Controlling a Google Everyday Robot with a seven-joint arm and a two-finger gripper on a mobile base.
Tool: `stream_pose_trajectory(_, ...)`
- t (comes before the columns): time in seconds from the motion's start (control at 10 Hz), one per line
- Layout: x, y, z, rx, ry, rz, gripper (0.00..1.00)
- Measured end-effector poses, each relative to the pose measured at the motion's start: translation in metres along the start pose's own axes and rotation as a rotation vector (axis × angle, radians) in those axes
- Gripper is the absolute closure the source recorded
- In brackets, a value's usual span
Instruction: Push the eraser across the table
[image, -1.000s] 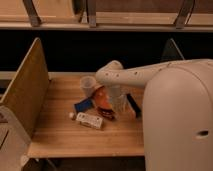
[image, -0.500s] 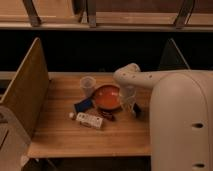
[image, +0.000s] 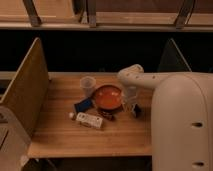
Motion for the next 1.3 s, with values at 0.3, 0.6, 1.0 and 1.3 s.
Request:
stream_pose_trajectory(0.3, 0.011, 0.033, 0.000, 0.004, -0.030, -0.140, 1.00)
stream_pose_trajectory(0.6, 0.012, 0.044, 0.021, 0.007, -0.020, -0.226, 1.00)
stream_pose_trajectory(1.0, -0.003, 0.003, 0.044, 0.058, 0.010, -0.209, 1.00)
stream_pose_trajectory(1.3, -0.034, -0.091, 0.027, 0.177, -0.019, -0.097, 1.00)
